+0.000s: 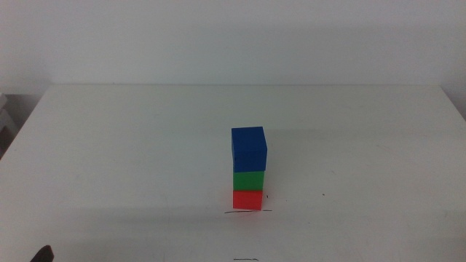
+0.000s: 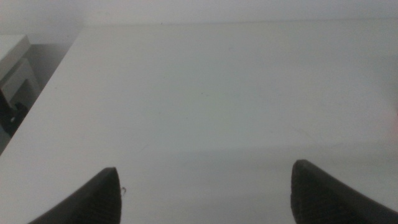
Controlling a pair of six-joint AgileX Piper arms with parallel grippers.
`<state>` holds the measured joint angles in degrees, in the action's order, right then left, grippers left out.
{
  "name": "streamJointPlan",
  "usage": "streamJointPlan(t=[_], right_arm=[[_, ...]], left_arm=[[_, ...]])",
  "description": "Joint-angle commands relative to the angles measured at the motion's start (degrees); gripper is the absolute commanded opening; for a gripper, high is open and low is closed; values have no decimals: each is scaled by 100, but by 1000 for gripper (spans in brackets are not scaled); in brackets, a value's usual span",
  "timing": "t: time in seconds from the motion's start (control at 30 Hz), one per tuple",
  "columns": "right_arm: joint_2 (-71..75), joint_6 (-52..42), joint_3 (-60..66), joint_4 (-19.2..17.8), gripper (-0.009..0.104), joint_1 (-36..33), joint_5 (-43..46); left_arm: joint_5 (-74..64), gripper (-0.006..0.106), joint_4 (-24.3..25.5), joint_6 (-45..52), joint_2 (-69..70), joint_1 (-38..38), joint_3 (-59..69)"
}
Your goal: Stack red cubes first, then green, then blue cubes in a specific spot.
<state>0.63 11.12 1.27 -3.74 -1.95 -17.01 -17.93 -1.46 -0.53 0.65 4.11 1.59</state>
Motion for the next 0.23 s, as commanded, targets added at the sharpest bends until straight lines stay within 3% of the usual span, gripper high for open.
streamJointPlan(t=[0.0, 0.2], right_arm=[[88, -61, -49, -71, 71, 33, 568], [88, -61, -31, -93, 71, 33, 462]], left_arm=[[500, 93, -70, -46, 156, -10, 2], [555, 93, -70, -46, 151, -10, -4]])
